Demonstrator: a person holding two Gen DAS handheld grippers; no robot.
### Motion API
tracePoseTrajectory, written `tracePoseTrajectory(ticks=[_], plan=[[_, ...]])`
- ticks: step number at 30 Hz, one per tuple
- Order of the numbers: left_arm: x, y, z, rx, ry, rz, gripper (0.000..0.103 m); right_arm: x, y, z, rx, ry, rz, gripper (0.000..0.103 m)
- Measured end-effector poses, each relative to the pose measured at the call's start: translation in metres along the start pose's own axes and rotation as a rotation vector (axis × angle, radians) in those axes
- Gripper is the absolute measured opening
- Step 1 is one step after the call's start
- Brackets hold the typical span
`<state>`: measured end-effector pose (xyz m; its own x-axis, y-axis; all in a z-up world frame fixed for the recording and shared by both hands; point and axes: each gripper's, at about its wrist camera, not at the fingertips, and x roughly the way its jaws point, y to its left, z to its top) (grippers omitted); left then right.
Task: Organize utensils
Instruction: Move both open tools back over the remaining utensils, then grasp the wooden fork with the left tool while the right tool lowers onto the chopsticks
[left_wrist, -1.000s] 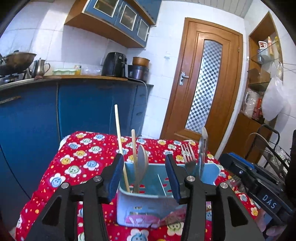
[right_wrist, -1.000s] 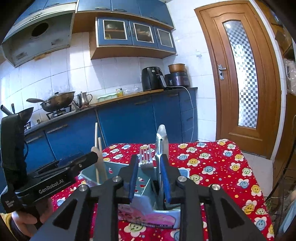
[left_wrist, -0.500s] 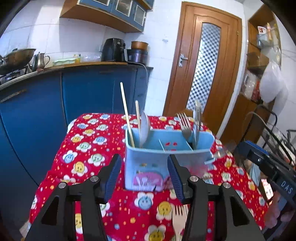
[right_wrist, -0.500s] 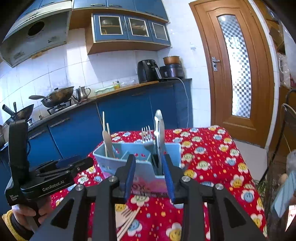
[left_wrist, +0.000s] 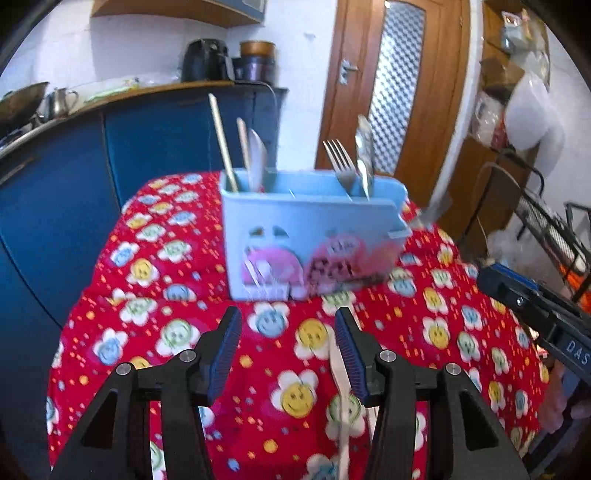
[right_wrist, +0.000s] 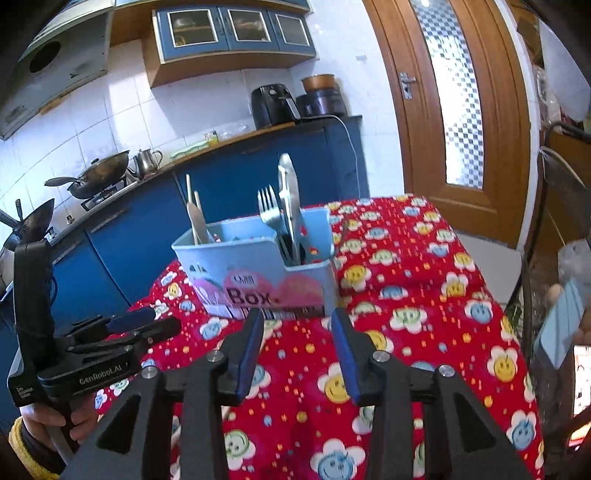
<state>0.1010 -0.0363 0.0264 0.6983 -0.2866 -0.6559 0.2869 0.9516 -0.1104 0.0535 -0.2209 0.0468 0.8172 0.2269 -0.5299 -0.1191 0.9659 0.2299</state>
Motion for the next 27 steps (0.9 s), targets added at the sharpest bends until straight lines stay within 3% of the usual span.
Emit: tracePoseTrajectory(ticks=[10,22,27], plan=[[0.016,-0.016,-0.016,0.044,0.11,-0.055,0.054,-0.005,-0.013,-0.016,0.041,0.028,-0.011,0.044],[0.042,-0.016,-0.022,-0.009,0.2,-0.128,0.053,-0.01,-0.023,-0.022,0.062,0.026,-0.012,0.044],[0.053,-0.014,-0.024,-0.022,0.239,-0.145,0.034,-0.008,-0.028,-0.024,0.077,0.029,-0.012,0.044]])
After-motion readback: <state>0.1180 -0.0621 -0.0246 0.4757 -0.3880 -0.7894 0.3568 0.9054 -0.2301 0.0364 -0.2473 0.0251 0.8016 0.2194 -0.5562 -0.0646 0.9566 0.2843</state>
